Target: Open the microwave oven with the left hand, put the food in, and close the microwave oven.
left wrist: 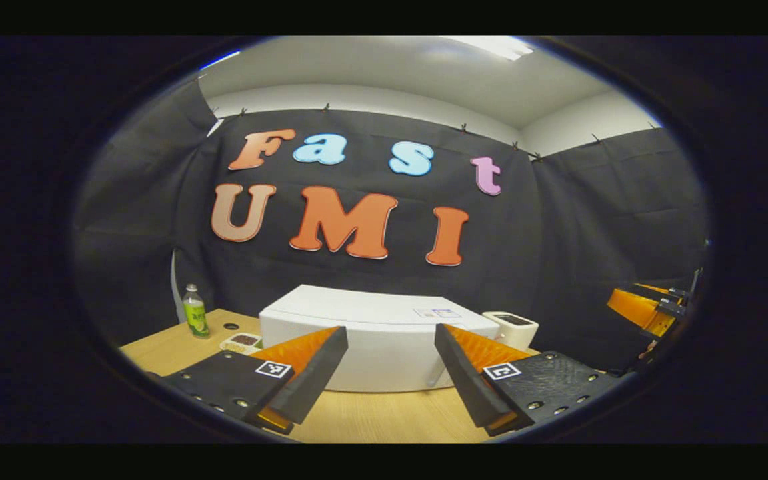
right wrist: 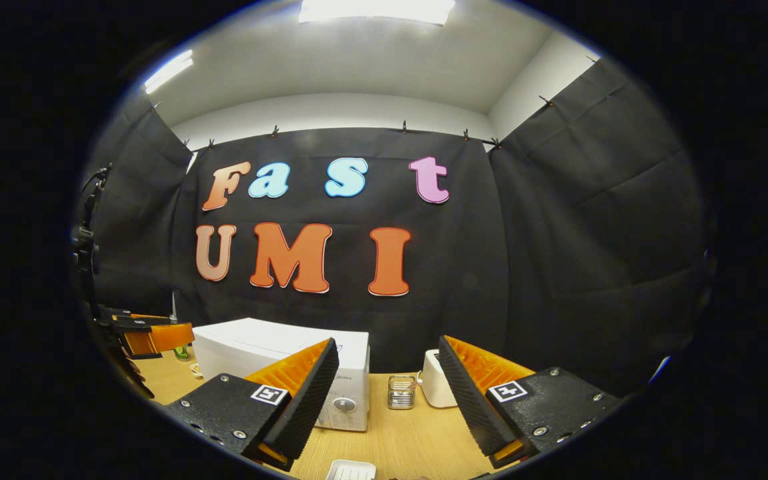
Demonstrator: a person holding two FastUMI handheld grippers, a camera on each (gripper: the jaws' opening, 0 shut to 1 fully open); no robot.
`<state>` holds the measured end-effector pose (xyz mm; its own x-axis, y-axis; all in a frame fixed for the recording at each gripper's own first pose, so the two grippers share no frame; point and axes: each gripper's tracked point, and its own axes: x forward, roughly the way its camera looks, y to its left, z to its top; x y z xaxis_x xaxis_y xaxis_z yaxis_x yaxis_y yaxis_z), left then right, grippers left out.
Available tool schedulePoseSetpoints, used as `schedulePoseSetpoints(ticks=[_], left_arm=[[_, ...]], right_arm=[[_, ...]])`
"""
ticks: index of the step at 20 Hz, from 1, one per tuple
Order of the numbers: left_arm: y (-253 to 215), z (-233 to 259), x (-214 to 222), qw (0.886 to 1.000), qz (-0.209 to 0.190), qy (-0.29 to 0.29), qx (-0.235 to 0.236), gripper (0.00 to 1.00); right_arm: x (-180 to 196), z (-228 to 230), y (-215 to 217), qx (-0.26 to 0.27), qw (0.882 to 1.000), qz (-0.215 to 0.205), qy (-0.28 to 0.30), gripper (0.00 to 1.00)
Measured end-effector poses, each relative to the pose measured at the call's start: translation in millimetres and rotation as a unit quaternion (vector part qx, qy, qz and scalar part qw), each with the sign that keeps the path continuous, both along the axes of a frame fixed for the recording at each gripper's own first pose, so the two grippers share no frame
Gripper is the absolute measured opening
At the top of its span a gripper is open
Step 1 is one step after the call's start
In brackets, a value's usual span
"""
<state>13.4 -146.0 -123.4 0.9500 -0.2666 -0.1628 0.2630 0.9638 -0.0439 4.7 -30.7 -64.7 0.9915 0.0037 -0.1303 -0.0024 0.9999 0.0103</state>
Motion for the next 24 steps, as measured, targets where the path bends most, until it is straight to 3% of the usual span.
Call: schedulePoseSetpoints(ticks=[2, 3, 4, 10, 16, 21, 24], left_arm=[[-14.6, -15.8, 3.5, 1.0, -0.002, 0.003, 0.009, 0.88], [-19.4, -24.4, 7.0, 1.0, 0.0, 0.001, 0.016, 0.88], [-27.0, -33.5, 9.7, 1.0, 0.0, 0.001, 0.022, 0.88], [-69.0, -104.5, 31.4, 0.998, 0.001, 0.035, 0.056, 0.88], [-113.6, -162.1, 53.3, 0.995, -0.024, 0.076, 0.057, 0.9], [-123.0, -199.7, 75.7, 0.992, -0.007, 0.101, 0.071, 0.75], [-123.4, -215.9, 85.9, 0.991, 0.005, 0.112, 0.068, 0.58]], right_arm=[[-2.3, -13.6, -4.0, -0.004, 1.0, -0.001, 0.01, 0.94], [-3.6, -20.7, -7.0, -0.008, 1.0, -0.003, 0.016, 0.99], [-4.5, -25.4, -10.3, -0.011, 1.0, -0.007, 0.02, 0.94], [-14.2, -55.7, -23.8, -0.013, 0.999, -0.008, 0.041, 0.94], [-25.0, -85.5, -43.4, -0.028, 0.998, -0.016, 0.062, 0.94], [-28.2, -111.5, -64.1, -0.034, 0.995, -0.03, 0.084, 0.94], [-27.9, -123.9, -71.3, -0.021, 0.995, -0.035, 0.096, 0.94]])
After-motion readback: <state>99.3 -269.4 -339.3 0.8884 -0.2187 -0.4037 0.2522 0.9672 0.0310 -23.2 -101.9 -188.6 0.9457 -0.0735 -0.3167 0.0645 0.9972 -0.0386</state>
